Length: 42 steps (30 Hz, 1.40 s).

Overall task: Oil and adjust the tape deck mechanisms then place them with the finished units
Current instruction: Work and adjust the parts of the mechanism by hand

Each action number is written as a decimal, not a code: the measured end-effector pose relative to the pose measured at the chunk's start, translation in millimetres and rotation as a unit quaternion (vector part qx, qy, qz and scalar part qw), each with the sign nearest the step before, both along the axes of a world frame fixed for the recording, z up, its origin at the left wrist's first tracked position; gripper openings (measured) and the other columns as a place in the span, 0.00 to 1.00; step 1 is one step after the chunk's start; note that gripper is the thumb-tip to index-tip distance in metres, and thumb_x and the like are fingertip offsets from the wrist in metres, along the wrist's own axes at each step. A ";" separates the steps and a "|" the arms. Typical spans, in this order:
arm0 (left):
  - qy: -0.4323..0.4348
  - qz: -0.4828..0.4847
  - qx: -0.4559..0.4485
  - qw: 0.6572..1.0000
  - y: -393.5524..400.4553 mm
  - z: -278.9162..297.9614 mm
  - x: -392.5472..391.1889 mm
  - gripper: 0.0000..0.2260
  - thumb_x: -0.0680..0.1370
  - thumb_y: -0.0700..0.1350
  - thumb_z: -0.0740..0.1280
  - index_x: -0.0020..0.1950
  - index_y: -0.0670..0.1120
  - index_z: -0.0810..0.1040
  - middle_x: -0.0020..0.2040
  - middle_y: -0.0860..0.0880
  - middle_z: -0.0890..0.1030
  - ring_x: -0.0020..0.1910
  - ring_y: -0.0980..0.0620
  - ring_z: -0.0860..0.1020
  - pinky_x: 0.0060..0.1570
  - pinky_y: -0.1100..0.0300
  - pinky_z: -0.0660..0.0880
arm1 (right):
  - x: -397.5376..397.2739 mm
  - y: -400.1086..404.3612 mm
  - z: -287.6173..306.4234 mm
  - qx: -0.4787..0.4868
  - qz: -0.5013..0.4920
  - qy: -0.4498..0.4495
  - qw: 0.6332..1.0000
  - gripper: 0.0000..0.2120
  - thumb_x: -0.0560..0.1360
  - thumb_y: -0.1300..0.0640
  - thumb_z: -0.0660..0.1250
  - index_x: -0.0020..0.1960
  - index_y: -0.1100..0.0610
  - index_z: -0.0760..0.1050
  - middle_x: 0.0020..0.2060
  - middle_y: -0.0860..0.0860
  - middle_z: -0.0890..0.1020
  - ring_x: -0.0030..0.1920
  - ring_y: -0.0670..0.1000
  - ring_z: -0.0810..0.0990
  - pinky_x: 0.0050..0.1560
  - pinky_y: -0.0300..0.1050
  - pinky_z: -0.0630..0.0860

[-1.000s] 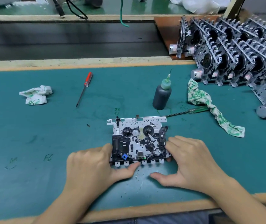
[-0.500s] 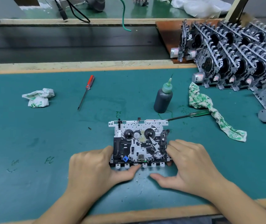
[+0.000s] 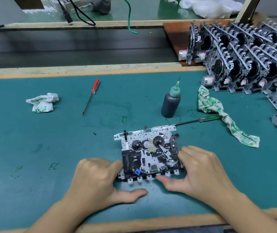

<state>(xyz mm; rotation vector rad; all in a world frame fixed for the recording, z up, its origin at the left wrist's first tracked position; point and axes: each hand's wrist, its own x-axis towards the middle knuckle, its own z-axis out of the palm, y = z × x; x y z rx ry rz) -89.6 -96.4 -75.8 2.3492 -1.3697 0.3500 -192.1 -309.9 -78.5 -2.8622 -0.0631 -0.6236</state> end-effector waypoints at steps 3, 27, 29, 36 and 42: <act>0.003 0.026 0.006 1.000 -1.1 0.3 -0.1 0.27 0.64 0.70 0.65 0.24 0.46 0.70 0.18 0.51 0.64 0.16 0.50 0.66 0.19 0.65 0.61 | -0.5 -5.0 1.3 0.011 0.034 0.014 0.999 0.26 0.66 0.36 0.63 0.27 0.57 0.65 0.24 0.50 0.66 0.25 0.50 0.65 0.24 0.39 0.63; -0.027 0.046 -0.036 0.998 -3.5 -0.4 2.4 0.28 0.75 0.65 0.57 0.24 0.46 0.62 0.18 0.49 0.60 0.16 0.50 0.61 0.23 0.68 0.56 | -2.3 -9.2 0.3 0.022 0.052 0.003 0.998 0.22 0.67 0.39 0.65 0.29 0.54 0.61 0.25 0.49 0.65 0.27 0.49 0.62 0.25 0.42 0.61; -0.026 0.057 -0.046 0.997 -5.0 -1.9 2.7 0.27 0.76 0.63 0.57 0.24 0.46 0.62 0.18 0.49 0.60 0.16 0.50 0.61 0.25 0.68 0.54 | -3.6 -10.3 0.4 0.032 0.065 0.012 0.997 0.24 0.65 0.38 0.67 0.30 0.54 0.60 0.26 0.48 0.64 0.28 0.48 0.60 0.27 0.42 0.60; 0.037 0.038 -0.006 0.999 -5.1 4.7 2.5 0.30 0.60 0.76 0.62 0.27 0.50 0.59 0.17 0.52 0.63 0.16 0.51 0.66 0.20 0.65 0.61 | -3.1 -11.6 -2.4 0.018 0.062 -0.009 0.998 0.23 0.69 0.40 0.65 0.28 0.57 0.65 0.25 0.50 0.67 0.26 0.50 0.65 0.27 0.42 0.61; 0.048 0.110 -0.031 0.992 -11.3 -1.4 -7.7 0.28 0.62 0.71 0.64 0.22 0.47 0.64 0.16 0.51 0.62 0.14 0.51 0.65 0.18 0.64 0.62 | -3.3 -12.6 -4.7 0.025 0.069 0.000 0.997 0.24 0.70 0.40 0.64 0.28 0.58 0.68 0.26 0.49 0.68 0.27 0.50 0.66 0.27 0.42 0.63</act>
